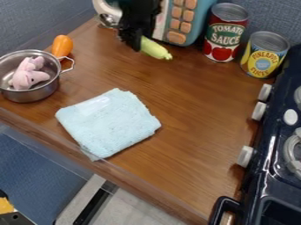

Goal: Move the yellow spoon to the top left of the table

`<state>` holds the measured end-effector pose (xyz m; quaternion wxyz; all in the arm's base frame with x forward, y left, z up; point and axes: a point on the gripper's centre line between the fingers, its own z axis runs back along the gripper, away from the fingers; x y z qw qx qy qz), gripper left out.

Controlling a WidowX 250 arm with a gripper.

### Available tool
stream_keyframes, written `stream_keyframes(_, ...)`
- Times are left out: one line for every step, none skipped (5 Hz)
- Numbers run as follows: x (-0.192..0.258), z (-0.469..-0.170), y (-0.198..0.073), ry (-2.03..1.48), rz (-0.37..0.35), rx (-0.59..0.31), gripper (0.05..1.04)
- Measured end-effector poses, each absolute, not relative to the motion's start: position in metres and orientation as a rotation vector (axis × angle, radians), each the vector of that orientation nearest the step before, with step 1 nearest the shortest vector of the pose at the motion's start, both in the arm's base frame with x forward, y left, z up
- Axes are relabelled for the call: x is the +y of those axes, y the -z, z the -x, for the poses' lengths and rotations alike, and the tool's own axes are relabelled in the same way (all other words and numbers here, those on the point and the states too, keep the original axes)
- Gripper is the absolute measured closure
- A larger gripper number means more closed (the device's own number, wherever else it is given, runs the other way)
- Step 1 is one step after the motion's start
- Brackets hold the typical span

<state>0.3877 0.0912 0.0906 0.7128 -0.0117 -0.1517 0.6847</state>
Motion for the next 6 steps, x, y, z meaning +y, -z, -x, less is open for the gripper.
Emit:
stream_keyframes(0.113, -0.393, -0.085, -1.584, 0.036, -0.314, 0.705)
stream_keyframes(0.134, -0.397, -0.077, -1.623, 0.026, -0.283, 0.705)
stream_keyframes(0.148, -0.400, -0.072, -1.639, 0.036, -0.257, 0.705)
stream_keyframes(0.160, -0.402, -0.060, -1.648, 0.063, -0.204, 0.705)
stream_keyframes(0.162, -0.404, -0.057, -1.610, 0.066, -0.177, 0.639)
stream_keyframes(0.162, -0.401, -0.057, -1.625, 0.107, -0.137, 0.329)
